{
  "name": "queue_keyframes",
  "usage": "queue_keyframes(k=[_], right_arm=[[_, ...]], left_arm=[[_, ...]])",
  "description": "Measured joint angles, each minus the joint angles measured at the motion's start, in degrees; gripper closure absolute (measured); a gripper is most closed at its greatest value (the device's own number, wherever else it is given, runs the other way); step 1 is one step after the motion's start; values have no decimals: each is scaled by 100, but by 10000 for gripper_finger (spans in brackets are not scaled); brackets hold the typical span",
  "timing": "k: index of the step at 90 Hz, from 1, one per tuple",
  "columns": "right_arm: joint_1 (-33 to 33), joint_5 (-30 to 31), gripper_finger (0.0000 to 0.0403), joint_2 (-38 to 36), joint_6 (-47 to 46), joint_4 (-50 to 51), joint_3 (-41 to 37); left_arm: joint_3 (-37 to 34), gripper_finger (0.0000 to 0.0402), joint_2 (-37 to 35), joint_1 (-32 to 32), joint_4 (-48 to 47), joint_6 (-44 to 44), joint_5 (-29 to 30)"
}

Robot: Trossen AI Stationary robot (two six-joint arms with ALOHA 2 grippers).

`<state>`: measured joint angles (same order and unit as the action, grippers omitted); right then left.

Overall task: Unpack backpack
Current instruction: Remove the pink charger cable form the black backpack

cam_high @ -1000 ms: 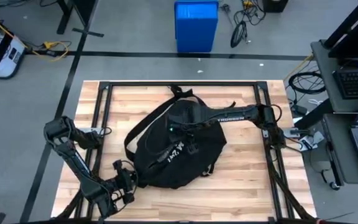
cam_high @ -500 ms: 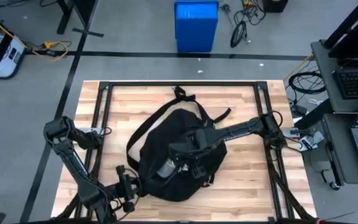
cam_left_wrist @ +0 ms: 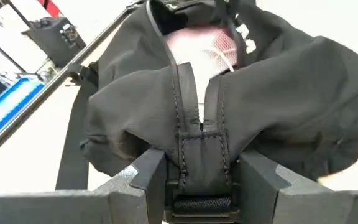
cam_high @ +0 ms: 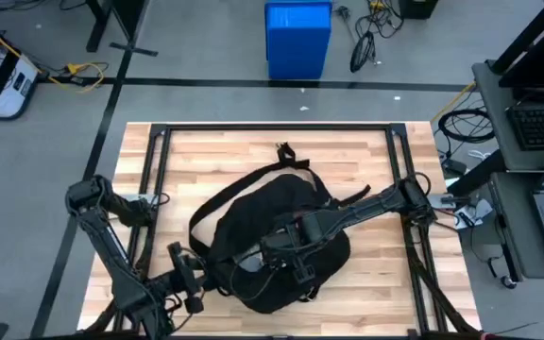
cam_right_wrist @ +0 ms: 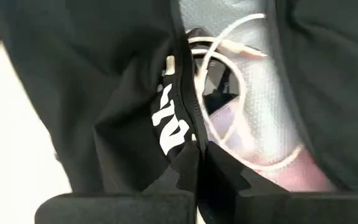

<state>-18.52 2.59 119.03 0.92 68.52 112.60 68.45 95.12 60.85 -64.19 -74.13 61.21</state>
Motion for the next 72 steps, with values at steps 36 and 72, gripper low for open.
queue_keyframes(k=[36, 72], right_arm=[[-27, 92, 403, -14, 35, -364, -79], [-262, 48, 403, -9, -235, -376, -564]], left_arm=[[0, 152, -38, -38, 39, -60, -996], [0, 48, -628, -80, -429, -639, -1229]])
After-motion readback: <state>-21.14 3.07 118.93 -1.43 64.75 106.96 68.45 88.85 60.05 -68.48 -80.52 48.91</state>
